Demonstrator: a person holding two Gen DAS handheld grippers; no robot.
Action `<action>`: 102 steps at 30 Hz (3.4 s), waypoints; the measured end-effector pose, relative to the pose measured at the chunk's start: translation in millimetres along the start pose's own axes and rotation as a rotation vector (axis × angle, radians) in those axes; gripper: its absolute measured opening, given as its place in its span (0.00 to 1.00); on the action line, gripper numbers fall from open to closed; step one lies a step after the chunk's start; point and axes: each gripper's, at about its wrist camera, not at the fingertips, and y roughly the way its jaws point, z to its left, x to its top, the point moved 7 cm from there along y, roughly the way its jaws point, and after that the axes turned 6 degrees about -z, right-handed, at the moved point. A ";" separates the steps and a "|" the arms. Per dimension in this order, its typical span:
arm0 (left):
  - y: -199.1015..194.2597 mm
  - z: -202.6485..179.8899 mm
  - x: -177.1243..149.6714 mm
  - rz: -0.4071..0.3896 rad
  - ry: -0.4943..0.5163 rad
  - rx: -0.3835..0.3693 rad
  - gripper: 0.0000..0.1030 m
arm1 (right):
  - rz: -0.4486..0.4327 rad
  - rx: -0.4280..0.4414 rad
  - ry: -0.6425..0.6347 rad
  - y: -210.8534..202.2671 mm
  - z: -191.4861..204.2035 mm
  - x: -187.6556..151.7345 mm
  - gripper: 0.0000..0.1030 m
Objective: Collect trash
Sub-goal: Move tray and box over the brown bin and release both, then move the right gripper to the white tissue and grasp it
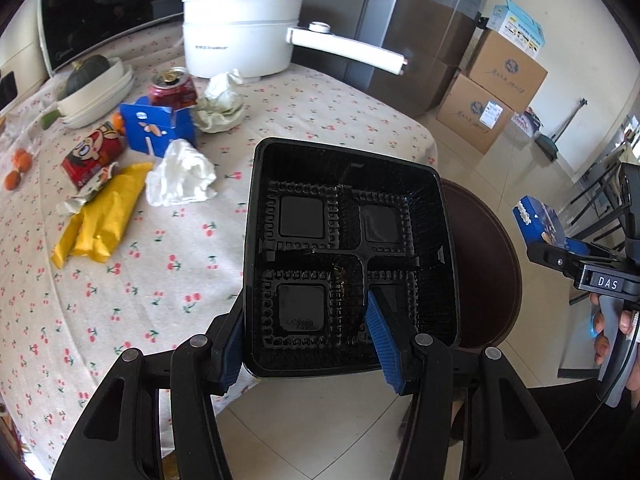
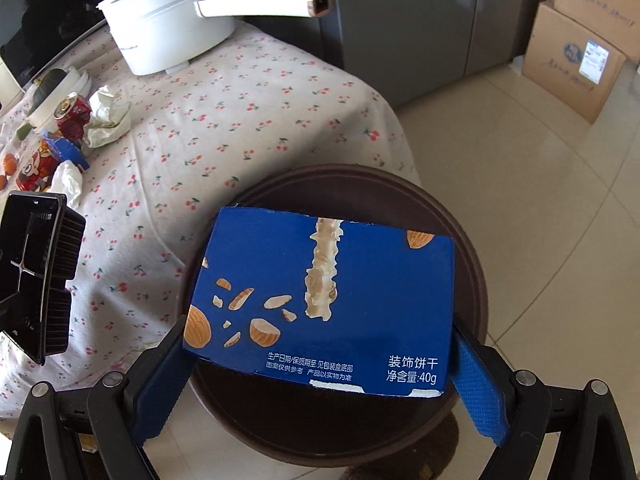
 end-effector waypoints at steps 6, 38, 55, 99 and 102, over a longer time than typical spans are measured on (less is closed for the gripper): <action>24.2 -50.6 -1.0 0.022 0.066 -0.061 0.57 | 0.019 -0.034 0.023 -0.3 -33.9 -11.9 0.94; 19.2 -17.6 0.7 0.012 0.079 0.029 1.00 | 0.040 -0.033 0.018 6.4 -34.1 -14.0 0.97; -26.1 59.1 -4.5 -0.025 -0.037 0.114 1.00 | 0.024 -0.029 -0.069 13.2 30.5 4.5 1.00; -78.6 290.3 -49.9 0.003 -0.370 0.391 1.00 | 0.018 0.185 -0.237 147.8 321.0 67.7 0.93; -71.8 291.2 -43.9 0.003 -0.355 0.397 1.00 | 0.017 0.170 -0.279 158.2 330.9 66.3 0.89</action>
